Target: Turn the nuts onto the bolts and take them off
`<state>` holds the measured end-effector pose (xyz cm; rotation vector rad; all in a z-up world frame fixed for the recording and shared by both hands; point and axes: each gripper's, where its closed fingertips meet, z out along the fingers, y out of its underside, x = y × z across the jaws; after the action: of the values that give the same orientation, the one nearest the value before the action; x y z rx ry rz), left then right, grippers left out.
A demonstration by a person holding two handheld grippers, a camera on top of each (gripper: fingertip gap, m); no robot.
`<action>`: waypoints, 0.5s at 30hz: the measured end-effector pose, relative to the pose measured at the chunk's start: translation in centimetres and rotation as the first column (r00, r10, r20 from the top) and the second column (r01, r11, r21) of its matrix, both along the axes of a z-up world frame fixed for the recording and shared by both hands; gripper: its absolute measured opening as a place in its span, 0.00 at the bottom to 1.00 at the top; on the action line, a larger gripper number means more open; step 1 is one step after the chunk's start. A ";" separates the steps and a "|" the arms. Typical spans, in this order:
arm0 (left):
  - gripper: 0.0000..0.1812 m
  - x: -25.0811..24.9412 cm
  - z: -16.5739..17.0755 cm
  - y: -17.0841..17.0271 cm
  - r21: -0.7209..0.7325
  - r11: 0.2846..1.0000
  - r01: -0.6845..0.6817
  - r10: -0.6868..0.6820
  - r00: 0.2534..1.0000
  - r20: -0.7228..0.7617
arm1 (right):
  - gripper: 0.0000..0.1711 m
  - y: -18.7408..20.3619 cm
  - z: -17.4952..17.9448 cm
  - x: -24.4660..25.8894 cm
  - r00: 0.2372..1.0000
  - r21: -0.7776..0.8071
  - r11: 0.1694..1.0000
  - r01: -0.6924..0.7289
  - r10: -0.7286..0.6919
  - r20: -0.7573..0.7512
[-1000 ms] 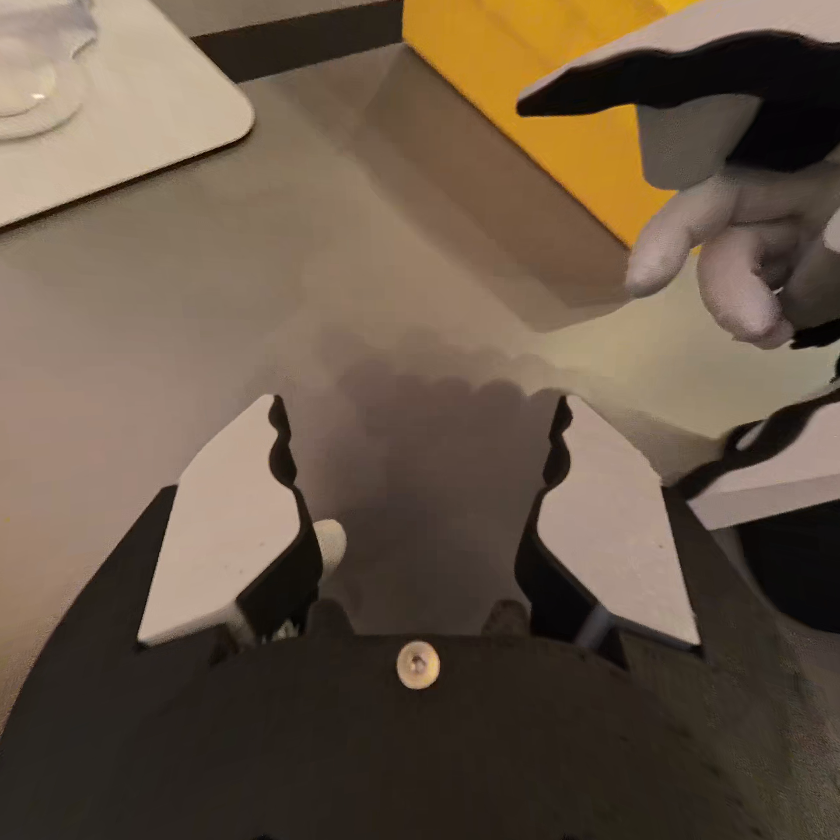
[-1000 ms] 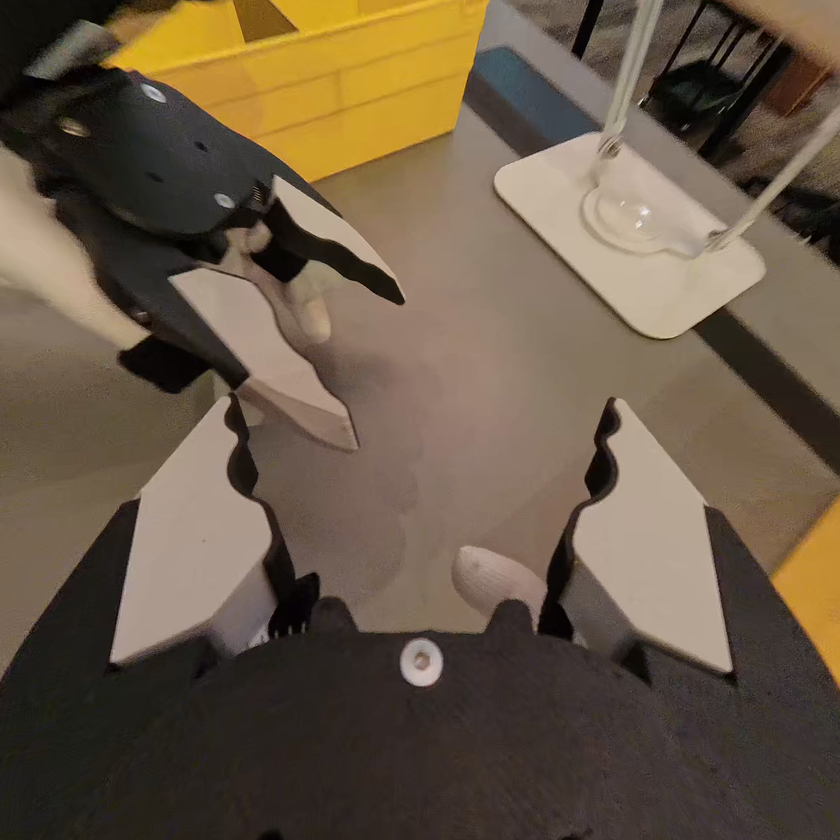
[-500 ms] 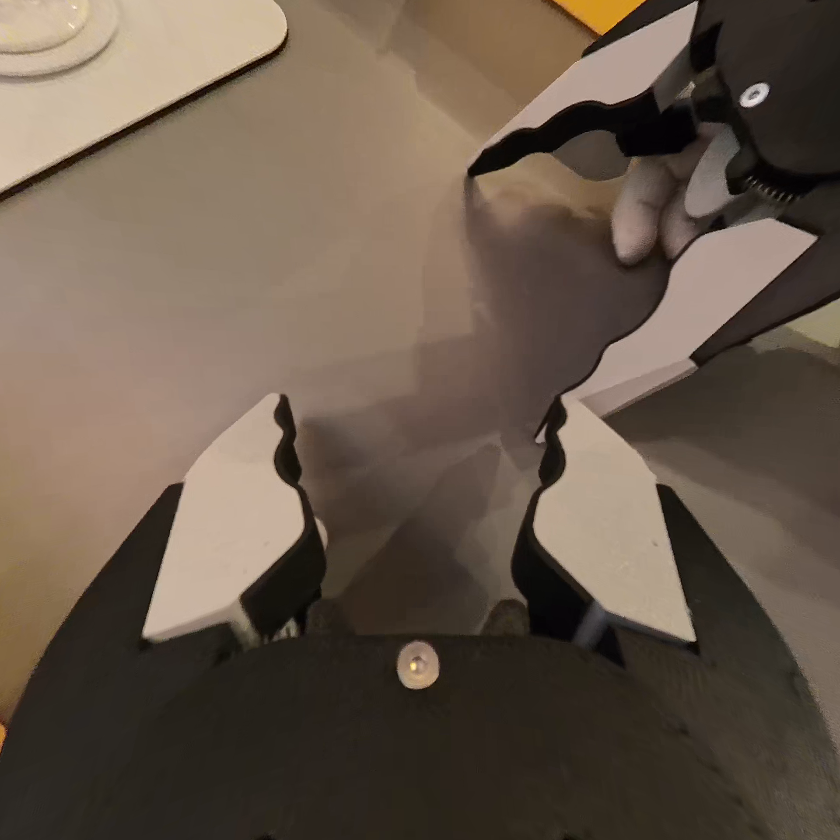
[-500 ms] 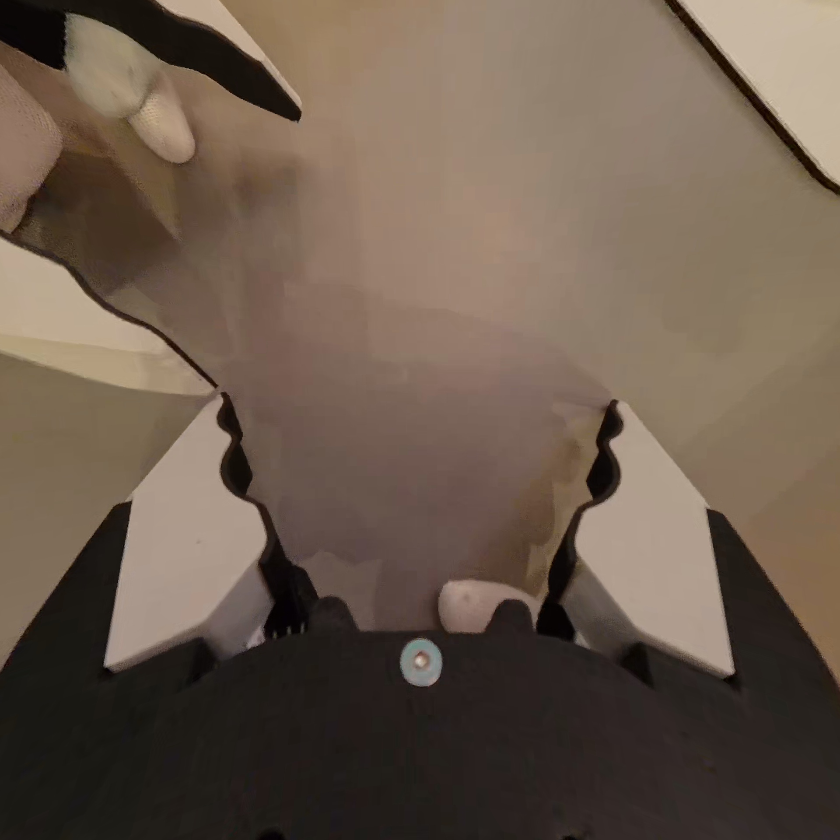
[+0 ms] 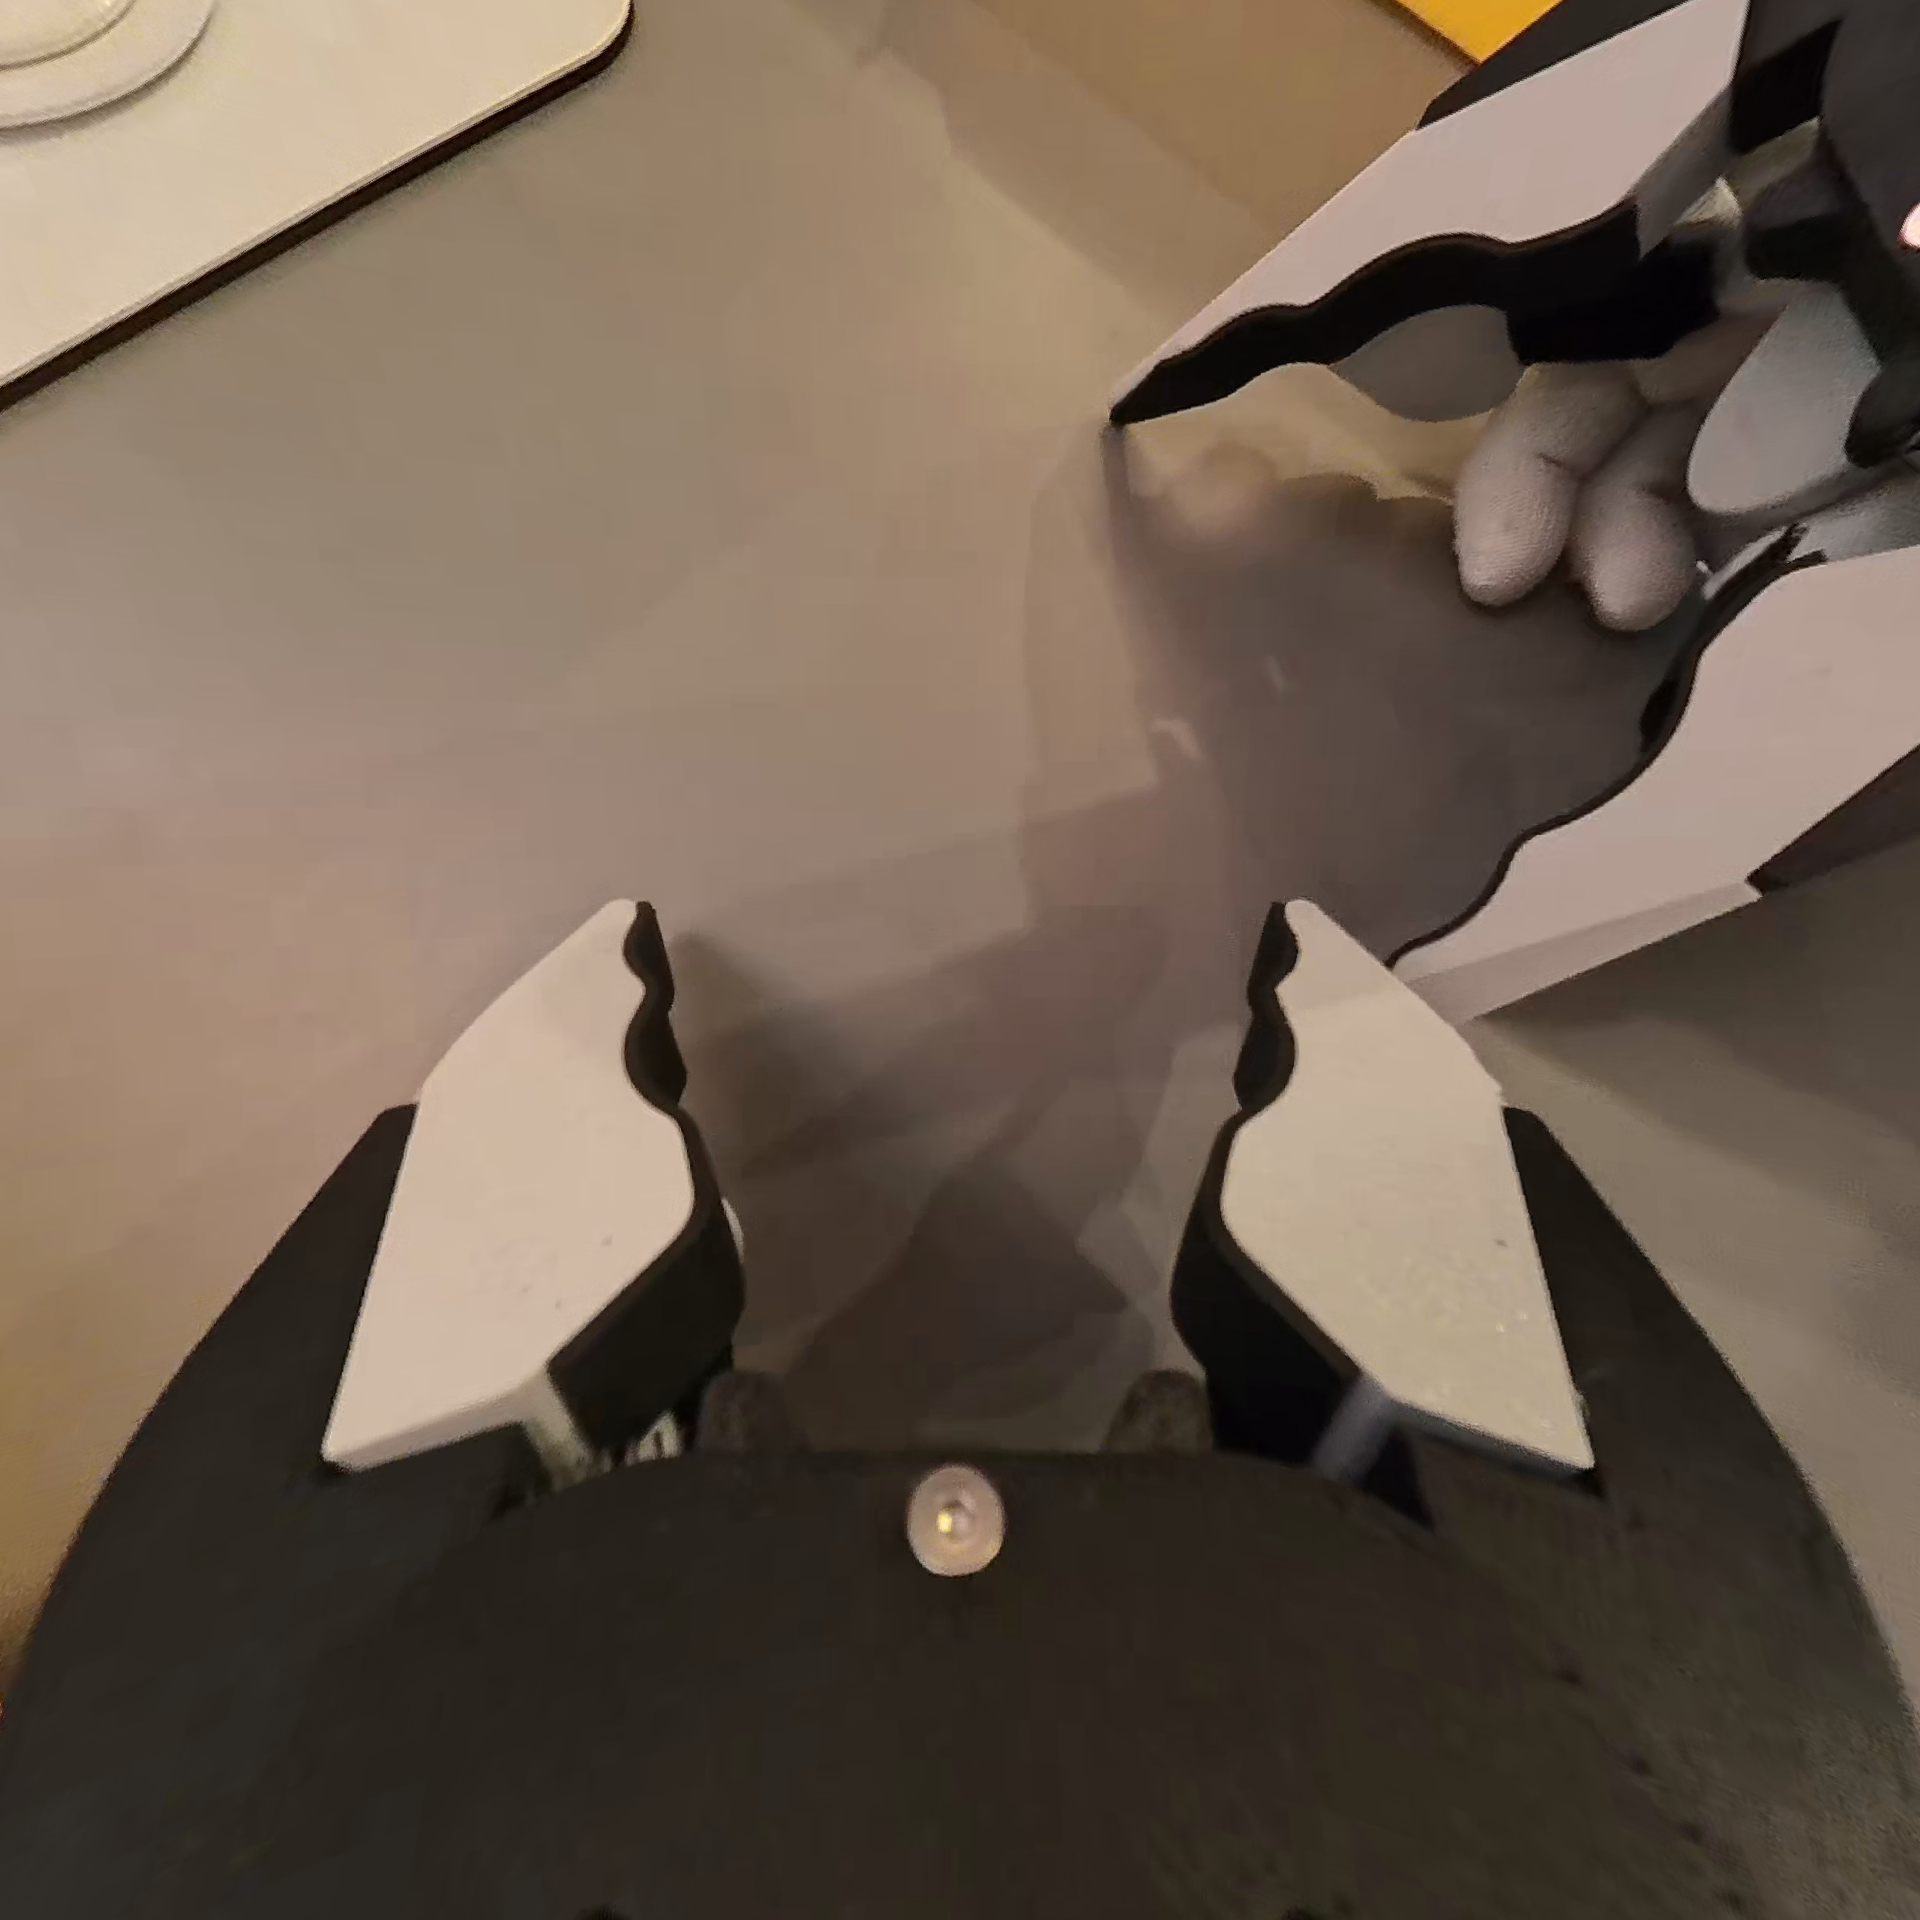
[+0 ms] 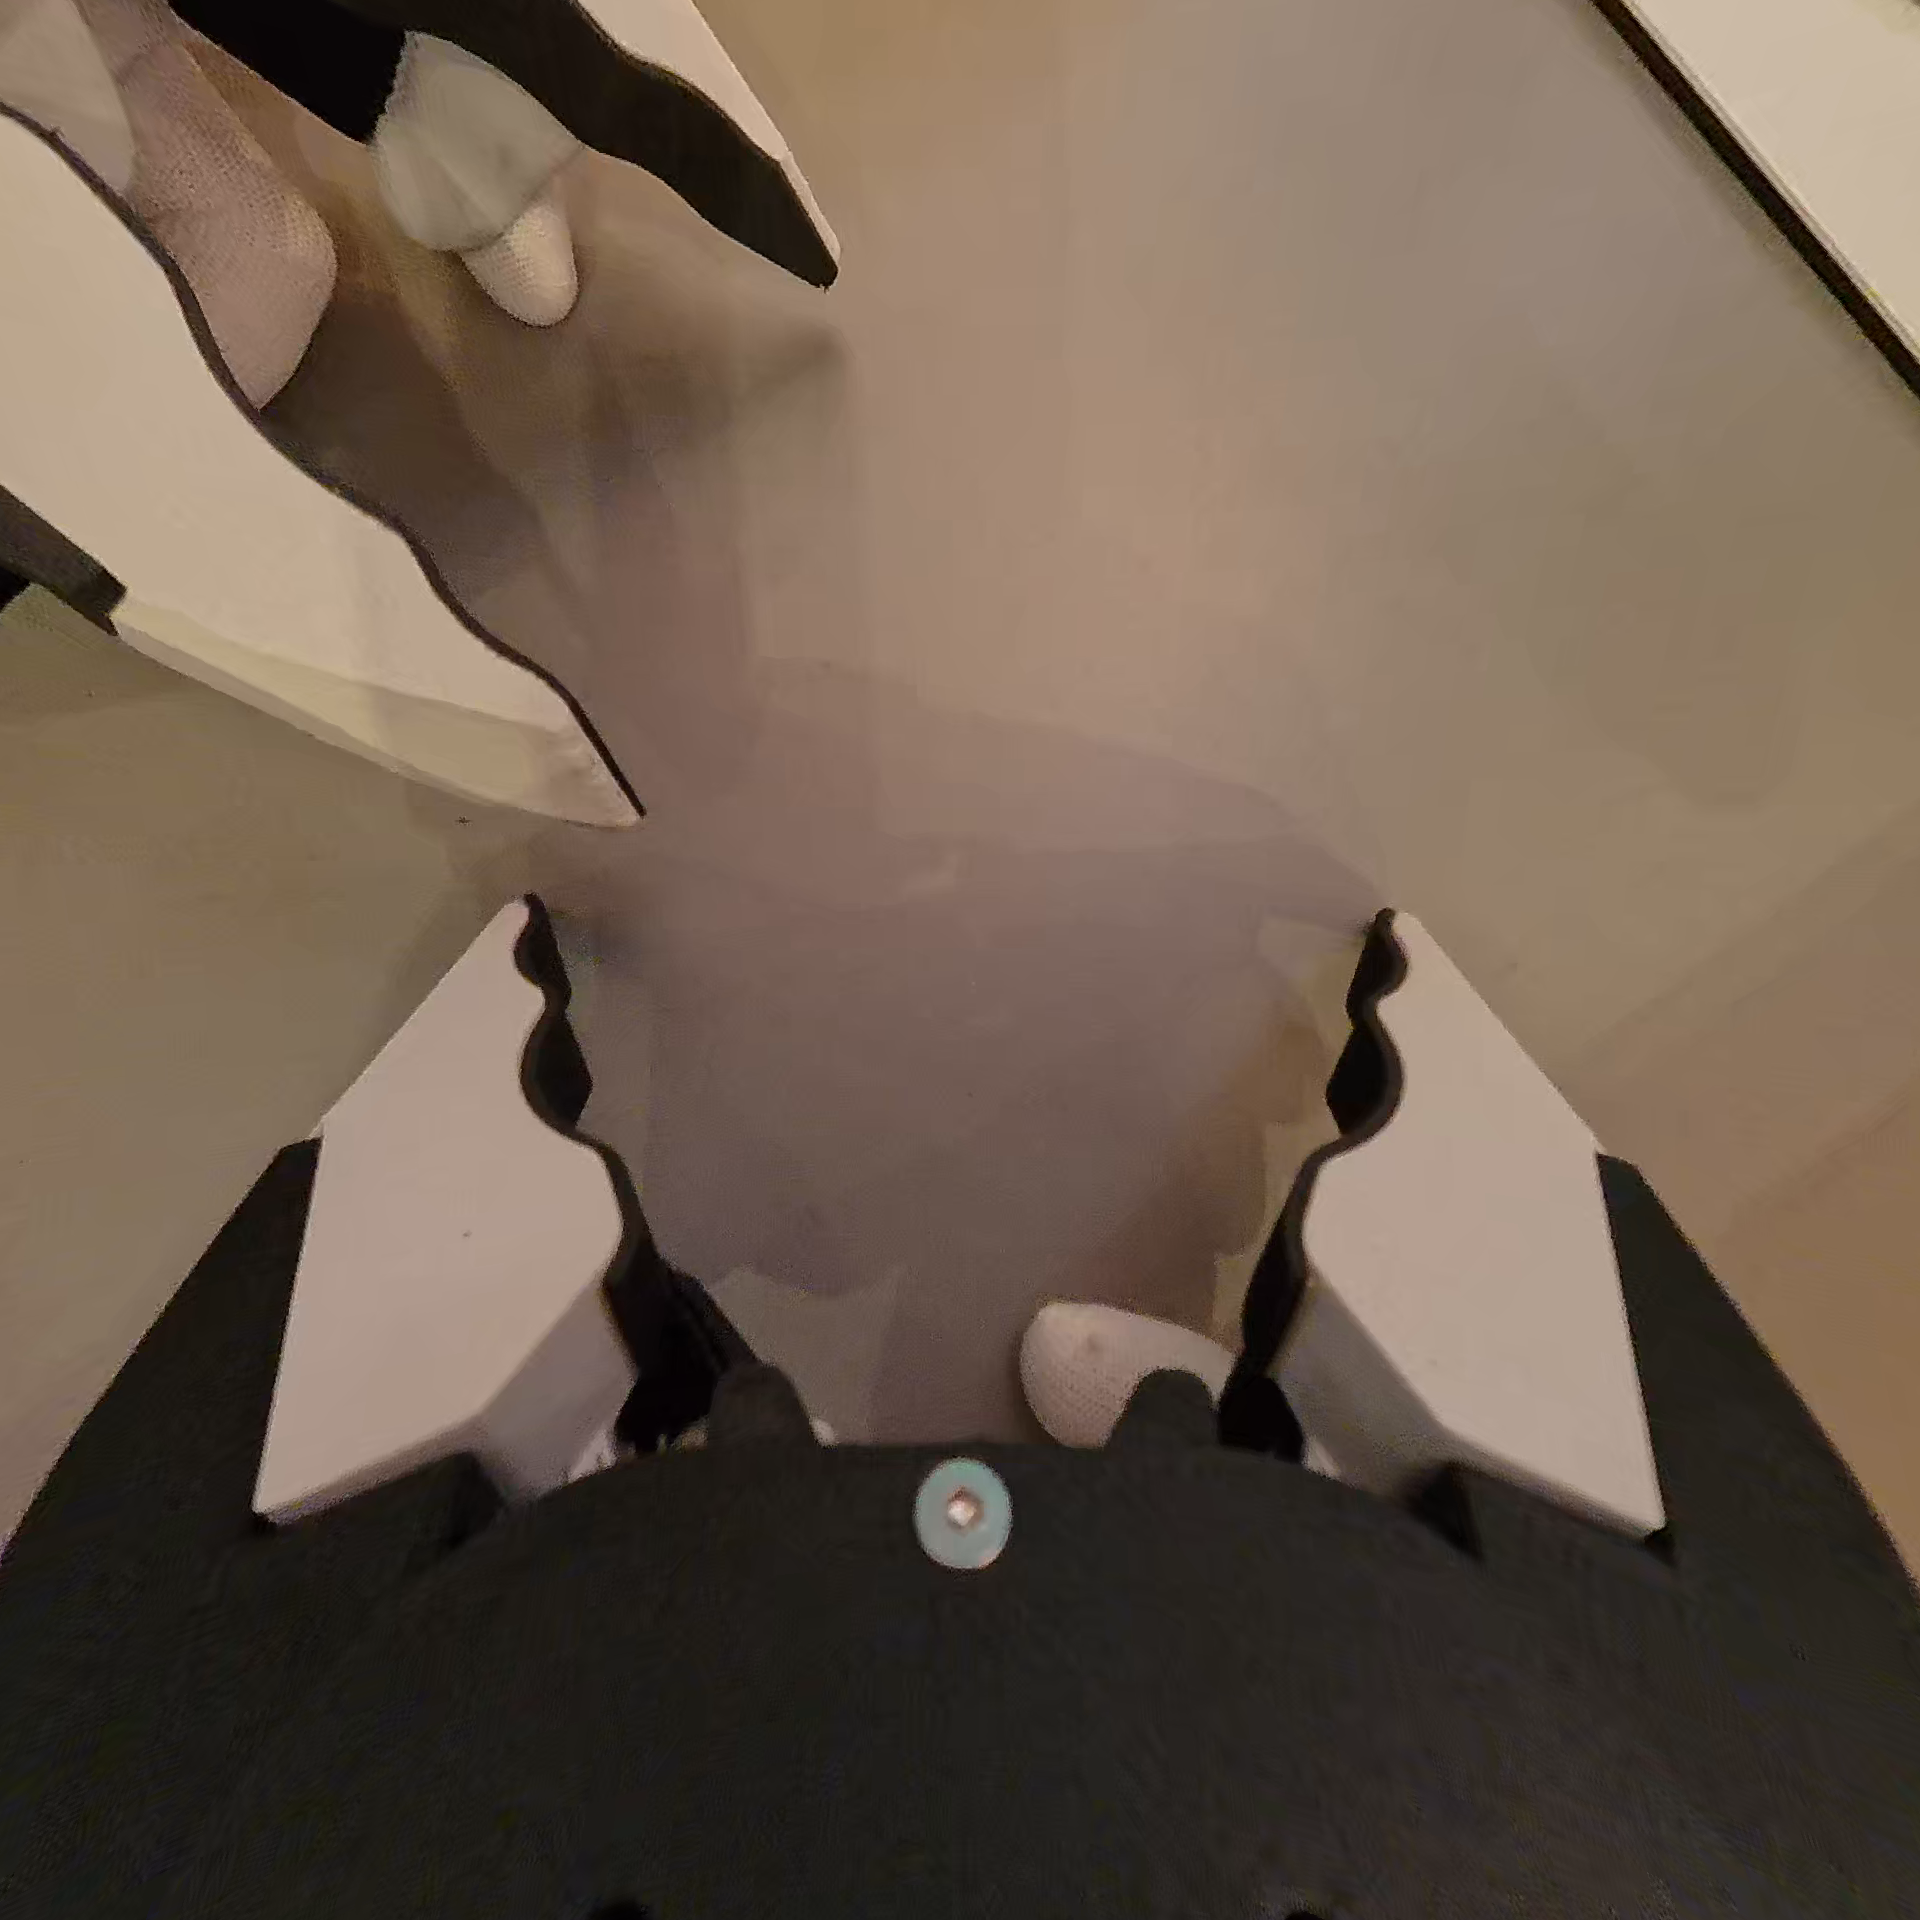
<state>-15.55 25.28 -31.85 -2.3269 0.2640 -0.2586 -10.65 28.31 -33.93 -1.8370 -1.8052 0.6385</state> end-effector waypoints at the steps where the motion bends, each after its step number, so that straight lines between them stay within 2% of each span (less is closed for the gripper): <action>1: 0.58 0.0 -0.1 0.0 -0.003 1.000 0.002 -0.002 1.000 -0.004 | 0.82 -0.2 0.1 -0.1 1.000 0.002 1.000 -0.006 0.006 -0.008; 5: 0.59 1.1 0.1 -0.2 0.006 0.998 0.062 -0.063 0.998 0.014 | 0.86 -1.4 0.0 -0.4 1.000 0.000 1.000 -0.030 0.030 -0.001; 10: 0.61 4.0 3.0 -0.4 0.124 0.984 0.125 -0.159 0.932 0.327 | 0.94 -2.3 -0.4 -1.6 0.999 -0.003 0.999 -0.054 0.054 0.011; 15: 0.57 4.8 3.8 -0.4 0.157 0.976 0.154 -0.206 0.890 0.406 | 0.94 -2.4 -0.4 -2.4 0.997 -0.001 0.997 -0.078 0.078 0.003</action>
<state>-10.71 24.84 -28.08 -2.0646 0.2705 -0.8050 -13.02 25.94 -34.29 -1.7759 -1.8870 0.6655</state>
